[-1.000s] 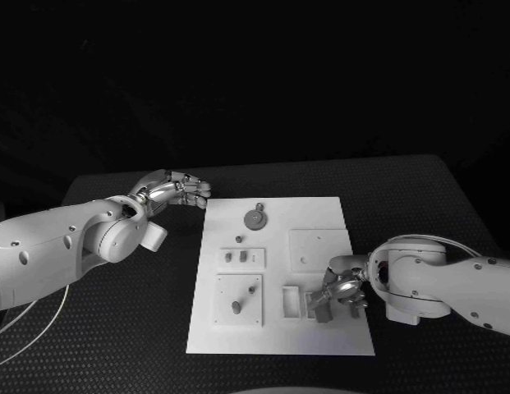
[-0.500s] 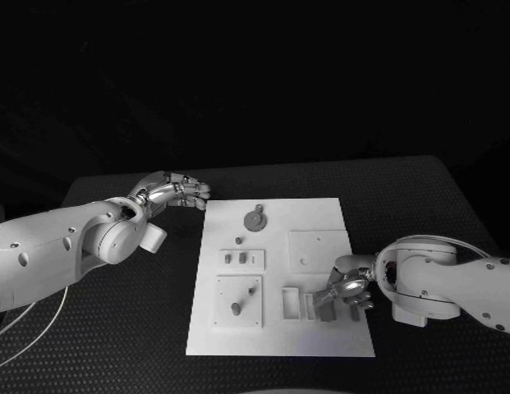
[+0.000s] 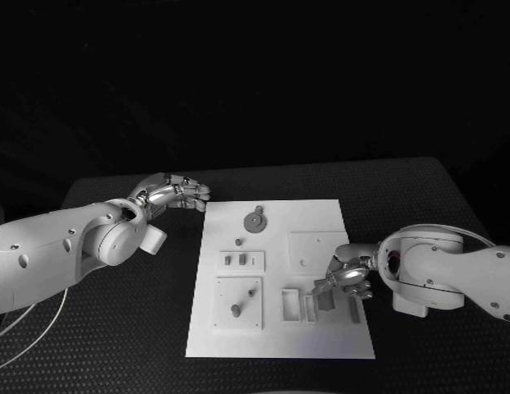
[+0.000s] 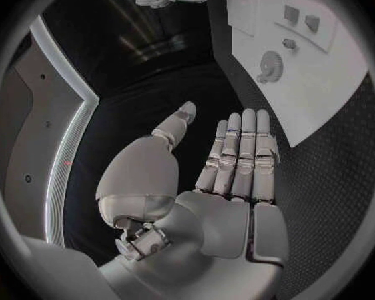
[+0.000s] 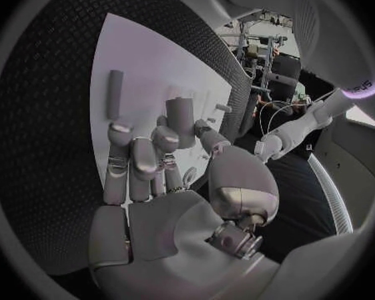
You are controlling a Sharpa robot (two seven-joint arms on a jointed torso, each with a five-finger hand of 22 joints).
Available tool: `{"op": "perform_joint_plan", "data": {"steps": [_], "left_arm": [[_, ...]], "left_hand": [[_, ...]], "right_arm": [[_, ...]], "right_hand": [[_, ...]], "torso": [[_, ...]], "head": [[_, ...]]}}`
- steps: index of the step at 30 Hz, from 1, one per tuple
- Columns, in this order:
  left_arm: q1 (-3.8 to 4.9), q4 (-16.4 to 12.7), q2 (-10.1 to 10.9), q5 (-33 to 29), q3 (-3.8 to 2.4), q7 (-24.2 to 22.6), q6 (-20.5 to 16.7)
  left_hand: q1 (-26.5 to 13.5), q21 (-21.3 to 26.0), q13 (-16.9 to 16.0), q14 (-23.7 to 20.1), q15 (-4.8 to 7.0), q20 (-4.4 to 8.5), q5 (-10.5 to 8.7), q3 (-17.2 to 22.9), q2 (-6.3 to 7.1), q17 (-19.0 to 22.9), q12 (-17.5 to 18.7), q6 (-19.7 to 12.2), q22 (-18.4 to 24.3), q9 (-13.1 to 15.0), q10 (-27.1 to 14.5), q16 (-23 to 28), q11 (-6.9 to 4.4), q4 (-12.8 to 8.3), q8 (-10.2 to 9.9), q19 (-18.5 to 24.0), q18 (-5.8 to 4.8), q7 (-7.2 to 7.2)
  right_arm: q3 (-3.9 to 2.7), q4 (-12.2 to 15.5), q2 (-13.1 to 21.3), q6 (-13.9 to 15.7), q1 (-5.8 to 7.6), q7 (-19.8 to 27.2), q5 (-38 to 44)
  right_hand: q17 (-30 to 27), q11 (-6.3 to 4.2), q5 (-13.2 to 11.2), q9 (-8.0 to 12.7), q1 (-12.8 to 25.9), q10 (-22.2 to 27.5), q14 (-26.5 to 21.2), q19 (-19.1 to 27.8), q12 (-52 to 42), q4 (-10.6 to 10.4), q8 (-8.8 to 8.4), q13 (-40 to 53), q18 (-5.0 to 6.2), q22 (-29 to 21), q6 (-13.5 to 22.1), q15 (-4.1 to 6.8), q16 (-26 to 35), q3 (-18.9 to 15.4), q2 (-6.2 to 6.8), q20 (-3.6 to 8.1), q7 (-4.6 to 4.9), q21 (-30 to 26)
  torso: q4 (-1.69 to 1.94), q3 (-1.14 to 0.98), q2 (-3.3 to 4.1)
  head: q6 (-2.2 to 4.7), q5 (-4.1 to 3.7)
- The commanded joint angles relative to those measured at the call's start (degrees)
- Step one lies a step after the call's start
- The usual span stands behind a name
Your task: Assemble the parts on the task board
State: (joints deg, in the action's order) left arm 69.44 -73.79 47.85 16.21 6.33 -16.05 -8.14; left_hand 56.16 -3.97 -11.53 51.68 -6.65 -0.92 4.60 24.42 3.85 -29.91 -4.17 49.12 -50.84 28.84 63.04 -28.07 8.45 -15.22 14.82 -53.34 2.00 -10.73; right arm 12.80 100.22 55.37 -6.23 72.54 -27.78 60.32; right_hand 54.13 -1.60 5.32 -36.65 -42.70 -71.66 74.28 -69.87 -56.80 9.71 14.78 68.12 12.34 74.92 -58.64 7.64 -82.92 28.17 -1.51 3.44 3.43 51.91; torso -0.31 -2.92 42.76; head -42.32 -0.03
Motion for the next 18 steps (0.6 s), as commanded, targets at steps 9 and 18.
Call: {"op": "perform_joint_plan", "data": {"steps": [9,18], "left_arm": [[0.15,-0.15,-0.13,-0.27,-0.03,-0.23,0.84],[0.28,-0.2,-0.16,-0.27,-0.03,-0.2,0.84]], "left_hand": [[-0.53,0.03,0.11,0.03,-0.23,-0.22,-0.25,0.15,-0.02,-0.13,0.22,-0.19,0.11,-0.1,0.41,0.36,0.07,0.27,0.37,0.3,0.63,0.16],[-0.52,0.03,0.12,0.03,-0.23,-0.23,-0.25,0.19,-0.02,-0.18,0.22,-0.18,0.12,-0.11,0.41,0.4,0.06,0.27,0.39,0.32,0.63,0.16]], "right_arm": [[0.07,-1.41,-3.95,1.14,-0.06,-1.09,-5.81],[0.2,-3.34,-7.55,2.91,-0.36,-1.88,-7.17]], "right_hand": [[0.15,-0.23,0.16,-0.05,0.74,0.04,0.5,-0.45,0.2,3.92,0.19,-0.08,2.66,0.92,-1.67,0.16,-0.03,4.29,0.12,-0.03,1.11,0.17],[0.05,-0.27,0.14,-0.01,1.58,0.0,0.47,-0.5,0.22,3.63,0.13,-0.09,2.66,0.92,-1.81,0.19,-0.04,4.48,0.33,-0.03,1.07,0.14]], "torso": [[0.03,0.07,0.05],[0.06,-0.03,0.04]], "head": [[-0.05,0.26],[-0.26,0.32]]}}
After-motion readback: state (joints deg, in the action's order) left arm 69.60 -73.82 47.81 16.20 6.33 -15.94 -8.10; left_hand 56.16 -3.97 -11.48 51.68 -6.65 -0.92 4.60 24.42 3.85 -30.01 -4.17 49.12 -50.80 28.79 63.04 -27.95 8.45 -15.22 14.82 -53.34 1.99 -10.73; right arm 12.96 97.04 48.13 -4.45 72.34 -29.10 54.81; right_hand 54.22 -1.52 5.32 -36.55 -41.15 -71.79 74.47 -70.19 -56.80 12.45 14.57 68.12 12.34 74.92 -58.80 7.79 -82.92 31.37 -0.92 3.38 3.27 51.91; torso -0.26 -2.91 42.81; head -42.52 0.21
